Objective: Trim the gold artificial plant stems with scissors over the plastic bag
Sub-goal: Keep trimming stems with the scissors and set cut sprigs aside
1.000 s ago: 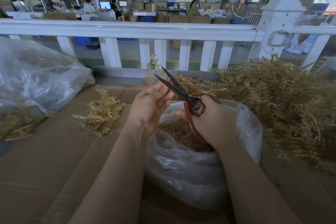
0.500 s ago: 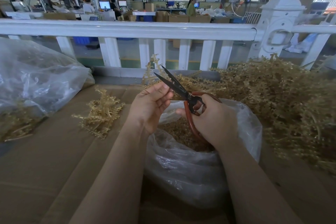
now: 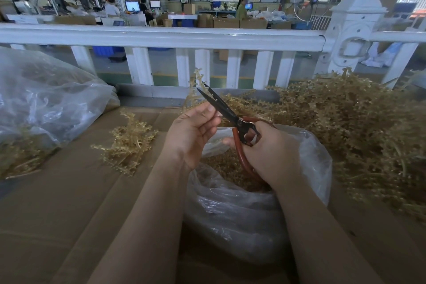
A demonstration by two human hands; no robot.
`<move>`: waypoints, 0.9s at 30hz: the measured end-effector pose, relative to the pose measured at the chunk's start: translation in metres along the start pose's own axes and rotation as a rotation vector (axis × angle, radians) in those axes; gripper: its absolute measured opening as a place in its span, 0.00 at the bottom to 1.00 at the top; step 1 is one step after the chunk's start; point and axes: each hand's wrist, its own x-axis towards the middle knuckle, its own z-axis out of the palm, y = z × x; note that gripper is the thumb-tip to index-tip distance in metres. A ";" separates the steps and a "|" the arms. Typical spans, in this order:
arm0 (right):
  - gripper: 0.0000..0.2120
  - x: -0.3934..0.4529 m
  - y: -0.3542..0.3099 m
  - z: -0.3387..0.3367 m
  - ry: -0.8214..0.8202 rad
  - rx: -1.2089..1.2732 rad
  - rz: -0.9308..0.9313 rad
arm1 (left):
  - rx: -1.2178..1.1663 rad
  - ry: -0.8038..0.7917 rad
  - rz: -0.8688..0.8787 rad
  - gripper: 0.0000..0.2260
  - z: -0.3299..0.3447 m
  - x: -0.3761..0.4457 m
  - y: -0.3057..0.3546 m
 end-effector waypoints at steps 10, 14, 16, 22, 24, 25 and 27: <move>0.33 0.000 -0.003 -0.003 0.023 -0.049 -0.021 | 0.045 0.006 0.020 0.07 0.000 0.001 -0.003; 0.36 0.001 -0.003 -0.002 0.006 -0.028 0.000 | 0.023 0.013 0.008 0.04 0.000 0.001 -0.003; 0.36 0.001 -0.002 -0.001 -0.002 -0.025 0.005 | 0.015 0.008 0.006 0.05 0.001 0.000 -0.003; 0.34 0.000 0.001 0.001 0.037 -0.014 -0.040 | 0.008 -0.006 0.007 0.11 0.001 -0.001 -0.003; 0.33 0.000 0.001 0.002 0.046 -0.015 -0.046 | 0.004 -0.002 0.004 0.11 0.001 0.000 -0.003; 0.33 0.000 0.001 0.002 0.043 -0.011 -0.043 | 0.002 -0.002 0.002 0.12 0.001 0.000 -0.003; 0.33 0.000 0.001 0.002 0.042 0.014 -0.041 | 0.004 -0.004 -0.003 0.14 0.001 0.000 -0.003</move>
